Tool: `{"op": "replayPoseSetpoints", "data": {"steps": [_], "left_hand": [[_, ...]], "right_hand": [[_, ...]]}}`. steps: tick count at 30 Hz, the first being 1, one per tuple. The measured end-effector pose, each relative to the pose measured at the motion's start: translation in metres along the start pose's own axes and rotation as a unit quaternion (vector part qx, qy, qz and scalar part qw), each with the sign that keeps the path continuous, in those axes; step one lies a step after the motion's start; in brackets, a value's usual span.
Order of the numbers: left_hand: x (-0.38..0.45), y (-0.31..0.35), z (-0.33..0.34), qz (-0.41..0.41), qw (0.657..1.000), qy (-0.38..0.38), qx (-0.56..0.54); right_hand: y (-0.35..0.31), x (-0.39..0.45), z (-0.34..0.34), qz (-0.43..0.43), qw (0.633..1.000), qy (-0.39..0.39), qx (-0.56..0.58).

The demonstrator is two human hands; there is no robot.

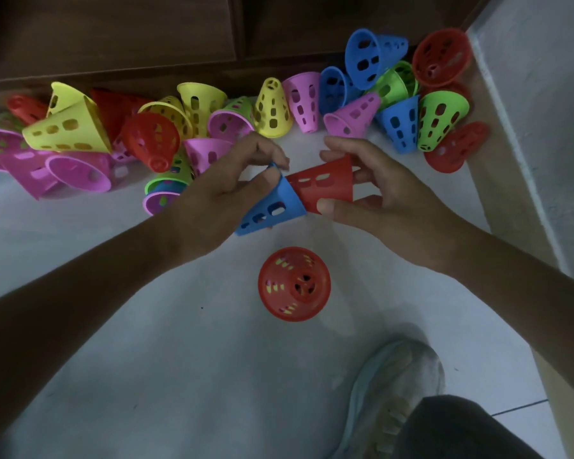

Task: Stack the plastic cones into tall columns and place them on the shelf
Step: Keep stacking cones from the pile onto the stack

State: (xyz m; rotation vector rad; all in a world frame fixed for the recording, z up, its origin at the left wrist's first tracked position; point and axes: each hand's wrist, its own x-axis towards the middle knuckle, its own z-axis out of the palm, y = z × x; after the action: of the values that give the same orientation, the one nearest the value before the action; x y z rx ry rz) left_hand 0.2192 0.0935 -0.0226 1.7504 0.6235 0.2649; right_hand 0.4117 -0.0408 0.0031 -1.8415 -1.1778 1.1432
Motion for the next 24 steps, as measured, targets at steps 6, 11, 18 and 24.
{"op": "replayPoseSetpoints", "data": {"steps": [6, 11, 18, 24], "left_hand": [[0.005, 0.021, 0.001, -0.081, 0.989, 0.083, -0.088], [0.0, 0.046, 0.003, -0.095, 0.973, 0.173, -0.119], [-0.015, 0.061, 0.001, -0.064, 0.974, 0.175, -0.127], [-0.025, 0.068, -0.005, -0.042, 0.959, 0.154, -0.234]], "right_hand": [[-0.014, -0.007, 0.004, -0.003, 0.998, 0.008, 0.058], [-0.031, -0.012, 0.013, -0.037, 0.995, 0.046, 0.074], [-0.047, -0.023, 0.027, -0.056, 0.996, 0.055, -0.049], [-0.051, -0.037, 0.034, -0.009, 0.996, 0.079, 0.049]]}}
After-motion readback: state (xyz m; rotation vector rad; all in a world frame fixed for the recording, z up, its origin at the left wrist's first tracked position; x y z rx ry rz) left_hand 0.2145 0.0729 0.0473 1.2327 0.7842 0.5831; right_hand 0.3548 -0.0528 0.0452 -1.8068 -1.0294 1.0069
